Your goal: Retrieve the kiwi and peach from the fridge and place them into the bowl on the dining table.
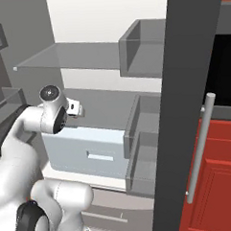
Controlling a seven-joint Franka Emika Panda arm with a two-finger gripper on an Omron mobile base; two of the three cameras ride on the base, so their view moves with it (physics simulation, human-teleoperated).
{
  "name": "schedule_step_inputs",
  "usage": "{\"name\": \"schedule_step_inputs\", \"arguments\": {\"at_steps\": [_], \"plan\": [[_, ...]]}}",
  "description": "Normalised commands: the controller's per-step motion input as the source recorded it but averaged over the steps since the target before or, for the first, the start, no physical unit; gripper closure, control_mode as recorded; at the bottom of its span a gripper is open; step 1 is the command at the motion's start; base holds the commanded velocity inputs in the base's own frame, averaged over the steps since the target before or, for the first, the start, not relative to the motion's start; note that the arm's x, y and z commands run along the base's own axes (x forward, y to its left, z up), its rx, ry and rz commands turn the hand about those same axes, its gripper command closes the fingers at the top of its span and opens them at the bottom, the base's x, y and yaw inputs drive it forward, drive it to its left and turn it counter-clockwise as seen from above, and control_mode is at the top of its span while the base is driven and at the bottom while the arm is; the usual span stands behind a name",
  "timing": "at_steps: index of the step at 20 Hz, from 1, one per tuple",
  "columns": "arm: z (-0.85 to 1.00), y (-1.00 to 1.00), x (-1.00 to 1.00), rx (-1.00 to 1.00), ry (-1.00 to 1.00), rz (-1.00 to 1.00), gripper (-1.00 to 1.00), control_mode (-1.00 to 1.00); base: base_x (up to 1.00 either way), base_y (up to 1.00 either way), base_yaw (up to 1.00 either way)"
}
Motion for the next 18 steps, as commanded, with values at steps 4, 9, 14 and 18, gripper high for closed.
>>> {"name": "schedule_step_inputs", "arguments": {"at_steps": [4, 9, 14, 18], "plan": [[-0.23, 0.11, 0.42, 0.00, 0.00, 0.00, -1.00, -1.00, 0.00, 0.00, 0.00], [-0.21, 0.11, 0.41, 0.00, 0.00, 0.00, -1.00, -1.00, 0.00, 0.00, 0.00], [-0.17, 0.05, 0.39, 0.00, 0.00, 0.00, -1.00, -1.00, 0.00, 0.00, 0.00], [-0.13, 0.00, 0.38, 0.00, 0.00, 0.00, -1.00, -1.00, 0.00, 0.00, 0.00]]}}
